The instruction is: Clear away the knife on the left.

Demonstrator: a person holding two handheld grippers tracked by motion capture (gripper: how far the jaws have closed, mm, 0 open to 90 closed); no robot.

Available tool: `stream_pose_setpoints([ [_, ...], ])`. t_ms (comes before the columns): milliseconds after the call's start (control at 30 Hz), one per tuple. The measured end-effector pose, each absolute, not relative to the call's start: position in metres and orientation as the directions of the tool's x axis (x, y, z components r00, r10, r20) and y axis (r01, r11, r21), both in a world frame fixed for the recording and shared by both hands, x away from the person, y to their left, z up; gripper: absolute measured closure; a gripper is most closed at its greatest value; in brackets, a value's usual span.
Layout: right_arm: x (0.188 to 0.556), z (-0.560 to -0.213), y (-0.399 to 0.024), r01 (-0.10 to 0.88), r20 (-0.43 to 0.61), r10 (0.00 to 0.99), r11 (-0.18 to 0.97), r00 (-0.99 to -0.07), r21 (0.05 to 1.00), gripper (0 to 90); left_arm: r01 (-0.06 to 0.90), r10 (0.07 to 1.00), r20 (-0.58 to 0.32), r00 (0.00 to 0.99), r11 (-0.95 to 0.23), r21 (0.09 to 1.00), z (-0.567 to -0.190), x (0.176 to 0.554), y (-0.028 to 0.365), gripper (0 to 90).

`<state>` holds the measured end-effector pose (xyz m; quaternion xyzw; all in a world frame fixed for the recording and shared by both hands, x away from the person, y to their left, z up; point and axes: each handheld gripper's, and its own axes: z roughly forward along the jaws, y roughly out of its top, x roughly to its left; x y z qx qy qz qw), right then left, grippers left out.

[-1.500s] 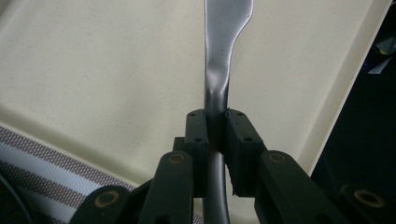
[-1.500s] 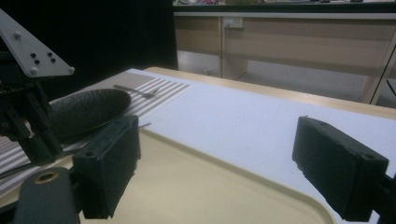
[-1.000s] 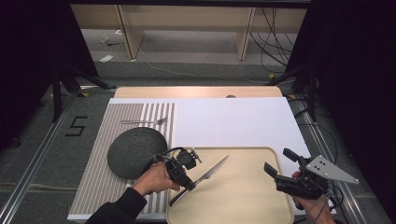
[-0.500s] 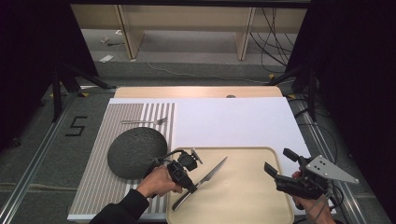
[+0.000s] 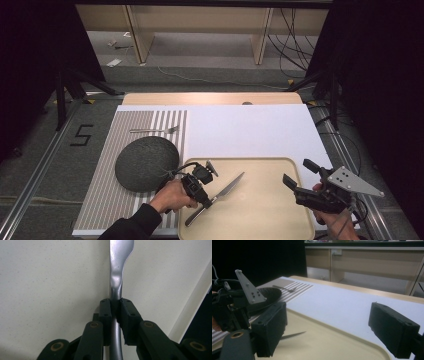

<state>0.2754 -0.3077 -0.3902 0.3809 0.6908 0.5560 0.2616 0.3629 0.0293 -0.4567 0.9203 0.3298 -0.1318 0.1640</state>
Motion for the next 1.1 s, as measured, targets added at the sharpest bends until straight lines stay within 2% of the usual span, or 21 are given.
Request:
stream_pose_setpoints([
  [400,0.276,-0.390,-0.308,0.234,0.061,0.817,0.092,-0.574,0.968,16.4,0.708,0.614,-0.374,0.695,-0.676,0.205,-0.460,0.364,0.032,77.8],
  [467,0.276,-0.390,-0.308,0.233,0.061,0.817,0.092,-0.574,0.968,16.4,0.722,0.613,-0.400,0.681,-0.652,0.231,-0.457,0.365,0.034,70.0],
  [500,0.275,-0.390,-0.308,0.234,0.062,0.816,0.091,-0.574,0.968,16.4,0.722,0.604,-0.414,0.681,-0.647,0.244,-0.454,0.366,0.035,61.3],
  [533,0.275,-0.390,-0.308,0.234,0.062,0.816,0.091,-0.574,0.968,16.4,0.715,0.590,-0.418,0.691,-0.643,0.274,-0.451,0.366,0.036,61.3],
  [667,0.275,-0.390,-0.308,0.235,0.062,0.817,0.092,-0.573,0.968,16.5,0.659,0.526,-0.399,0.751,-0.634,0.404,-0.439,0.360,0.036,47.7],
  [733,0.275,-0.390,-0.308,0.234,0.061,0.817,0.092,-0.573,0.968,16.5,0.622,0.508,-0.358,0.783,-0.654,0.432,-0.436,0.356,0.032,40.6],
  [833,0.275,-0.390,-0.308,0.234,0.060,0.817,0.093,-0.574,0.968,16.5,0.579,0.483,-0.319,0.815,-0.668,0.468,-0.436,0.351,0.025,37.4],
  [867,0.275,-0.390,-0.308,0.234,0.060,0.817,0.093,-0.574,0.968,16.5,0.563,0.474,-0.305,0.826,-0.672,0.481,-0.436,0.350,0.023,37.4],
  [900,0.276,-0.390,-0.308,0.233,0.061,0.816,0.092,-0.575,0.968,16.5,0.556,0.469,-0.299,0.831,-0.672,0.490,-0.436,0.349,0.022,44.4],
  [933,0.276,-0.390,-0.308,0.233,0.061,0.816,0.092,-0.575,0.968,16.5,0.552,0.468,-0.296,0.833,-0.669,0.497,-0.436,0.348,0.020,44.4],
  [967,0.276,-0.390,-0.308,0.233,0.060,0.816,0.092,-0.575,0.968,16.5,0.541,0.456,-0.292,0.841,-0.677,0.498,-0.436,0.348,0.019,57.4],
  [1000,0.276,-0.390,-0.308,0.233,0.060,0.816,0.092,-0.575,0.968,16.5,0.532,0.447,-0.290,0.846,-0.682,0.501,-0.437,0.348,0.018,57.4],
  [1033,0.276,-0.390,-0.308,0.232,0.060,0.816,0.093,-0.575,0.968,16.5,0.526,0.441,-0.288,0.850,-0.688,0.500,-0.438,0.348,0.017,61.6],
  [1067,0.276,-0.390,-0.308,0.235,0.059,0.817,0.094,-0.573,0.967,16.6,0.526,0.441,-0.288,0.850,-0.693,0.492,-0.439,0.349,0.016,70.3],
  [1100,0.276,-0.390,-0.308,0.235,0.059,0.817,0.094,-0.573,0.967,16.6,0.527,0.442,-0.287,0.850,-0.698,0.485,-0.440,0.349,0.014,73.2],
])
